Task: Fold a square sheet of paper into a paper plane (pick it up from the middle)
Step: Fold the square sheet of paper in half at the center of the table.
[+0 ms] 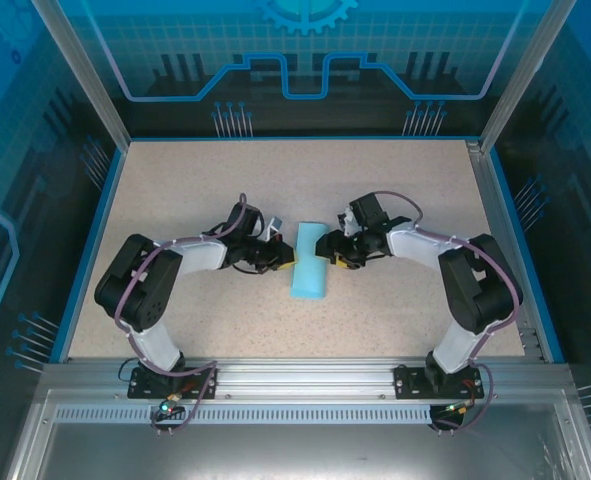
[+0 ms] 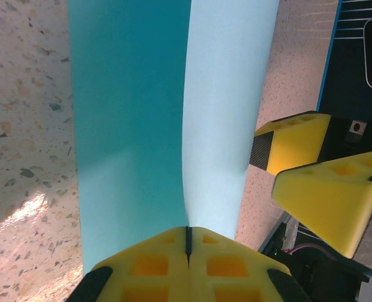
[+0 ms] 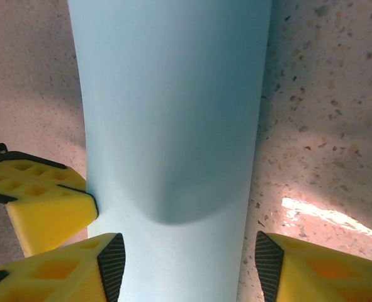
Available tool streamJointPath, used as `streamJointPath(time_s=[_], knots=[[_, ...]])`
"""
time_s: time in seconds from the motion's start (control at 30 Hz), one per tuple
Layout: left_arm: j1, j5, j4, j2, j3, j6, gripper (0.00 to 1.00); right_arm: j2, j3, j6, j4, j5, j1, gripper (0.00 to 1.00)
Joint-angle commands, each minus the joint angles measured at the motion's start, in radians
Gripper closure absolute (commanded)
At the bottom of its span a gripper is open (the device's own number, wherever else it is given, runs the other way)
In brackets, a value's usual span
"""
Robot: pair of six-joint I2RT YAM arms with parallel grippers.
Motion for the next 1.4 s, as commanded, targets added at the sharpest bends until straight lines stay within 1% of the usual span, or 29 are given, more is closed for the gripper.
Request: streamJointPath(time_s=[0.0, 0.4, 0.5, 0.53, 0.57, 0.6, 0.67, 0.73, 0.8, 0.93, 1.07, 1.37], knots=[[-0.013, 0.030, 0.015, 0.017, 0.027, 0.021, 0.97, 0.037, 0.025, -0.008, -0.033, 0.057, 0.020, 0.42], [-0.015, 0.027, 0.008, 0.030, 0.038, 0.025, 0.96, 0.069, 0.033, -0.010, -0.028, 0.046, 0.020, 0.44], [-0.014, 0.020, 0.002, 0.029, 0.037, 0.025, 0.91, 0.078, 0.038, -0.015, -0.049, 0.066, 0.020, 0.44], [-0.015, 0.017, -0.003, 0.026, 0.038, 0.028, 0.85, 0.082, 0.040, -0.014, -0.054, 0.076, 0.020, 0.44], [-0.014, 0.006, -0.015, 0.022, 0.038, 0.033, 0.81, 0.088, 0.041, -0.014, -0.060, 0.079, 0.021, 0.44], [-0.014, -0.008, -0.026, 0.014, 0.038, 0.038, 0.78, 0.092, 0.044, -0.017, -0.064, 0.083, 0.020, 0.44], [-0.014, -0.057, -0.065, -0.012, 0.036, 0.047, 0.67, 0.104, 0.057, -0.024, -0.088, 0.089, 0.022, 0.44], [-0.014, -0.121, -0.098, -0.047, 0.027, 0.054, 0.66, 0.113, 0.076, -0.038, -0.123, 0.106, 0.026, 0.44], [-0.014, -0.190, -0.143, -0.080, 0.020, 0.056, 0.60, 0.128, 0.100, -0.048, -0.164, 0.130, 0.032, 0.43], [-0.015, -0.311, -0.200, -0.151, 0.004, 0.055, 0.57, 0.149, 0.145, -0.078, -0.222, 0.162, 0.052, 0.42], [-0.013, -0.384, -0.241, -0.194, 0.000, 0.058, 0.57, 0.171, 0.193, -0.095, -0.277, 0.193, 0.073, 0.41], [-0.013, -0.413, -0.253, -0.225, -0.003, 0.057, 0.54, 0.231, 0.254, -0.091, -0.354, 0.218, 0.083, 0.38]])
